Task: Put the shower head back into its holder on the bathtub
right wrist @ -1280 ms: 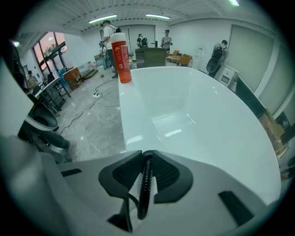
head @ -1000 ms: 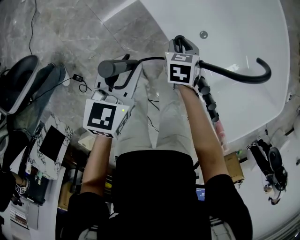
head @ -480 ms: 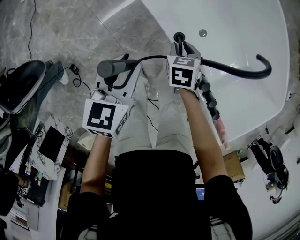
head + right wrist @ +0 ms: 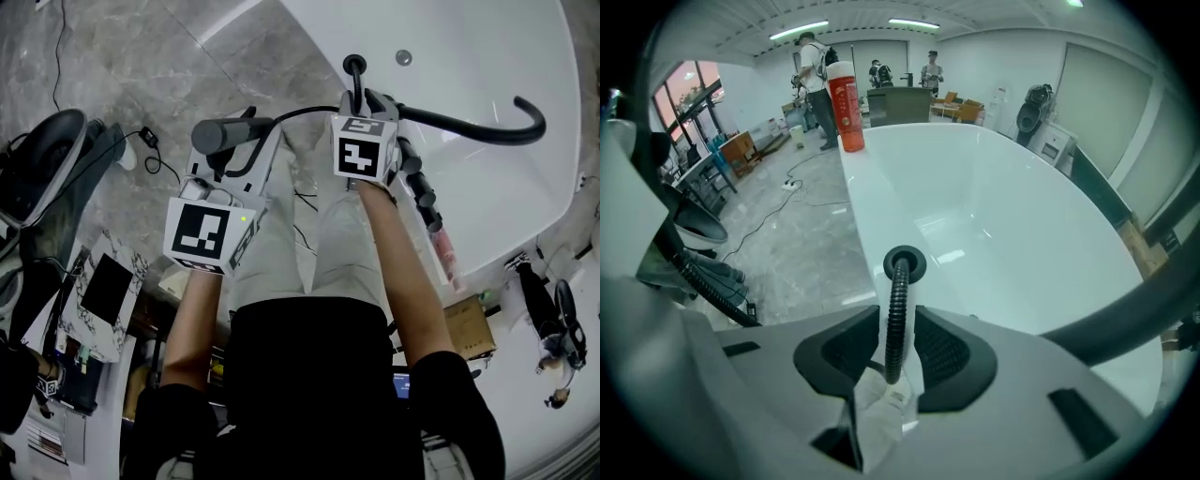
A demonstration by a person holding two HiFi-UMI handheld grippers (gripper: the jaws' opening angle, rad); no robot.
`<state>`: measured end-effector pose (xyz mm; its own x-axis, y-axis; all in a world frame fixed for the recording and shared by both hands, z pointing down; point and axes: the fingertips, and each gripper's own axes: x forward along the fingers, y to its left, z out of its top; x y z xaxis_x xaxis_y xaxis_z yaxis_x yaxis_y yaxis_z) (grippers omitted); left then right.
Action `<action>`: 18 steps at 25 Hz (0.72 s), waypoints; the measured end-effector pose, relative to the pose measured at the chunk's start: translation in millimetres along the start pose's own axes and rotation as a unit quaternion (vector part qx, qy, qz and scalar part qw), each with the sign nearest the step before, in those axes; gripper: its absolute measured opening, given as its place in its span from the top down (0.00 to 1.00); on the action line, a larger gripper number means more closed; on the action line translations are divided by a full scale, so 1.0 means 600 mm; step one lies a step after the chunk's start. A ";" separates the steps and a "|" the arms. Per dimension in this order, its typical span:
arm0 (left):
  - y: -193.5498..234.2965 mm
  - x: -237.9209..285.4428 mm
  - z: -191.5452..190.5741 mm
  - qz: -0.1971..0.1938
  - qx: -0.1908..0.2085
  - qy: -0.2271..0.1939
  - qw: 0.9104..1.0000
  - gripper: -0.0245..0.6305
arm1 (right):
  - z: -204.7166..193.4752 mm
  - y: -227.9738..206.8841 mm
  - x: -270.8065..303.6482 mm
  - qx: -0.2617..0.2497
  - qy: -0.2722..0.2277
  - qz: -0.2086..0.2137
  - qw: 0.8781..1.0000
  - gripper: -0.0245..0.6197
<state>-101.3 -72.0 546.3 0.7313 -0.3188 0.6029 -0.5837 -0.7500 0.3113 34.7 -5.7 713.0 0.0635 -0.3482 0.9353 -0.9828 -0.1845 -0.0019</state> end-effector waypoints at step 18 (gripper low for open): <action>-0.011 -0.003 -0.022 -0.004 0.003 0.008 1.000 0.74 | -0.054 0.002 0.002 -0.012 0.015 -0.019 1.000 0.85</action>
<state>-103.5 -58.9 553.0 0.7304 -0.3026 0.6123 -0.5748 -0.7566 0.3118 27.8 23.4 725.5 0.0967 -0.3140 0.9445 -0.9835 -0.1758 0.0422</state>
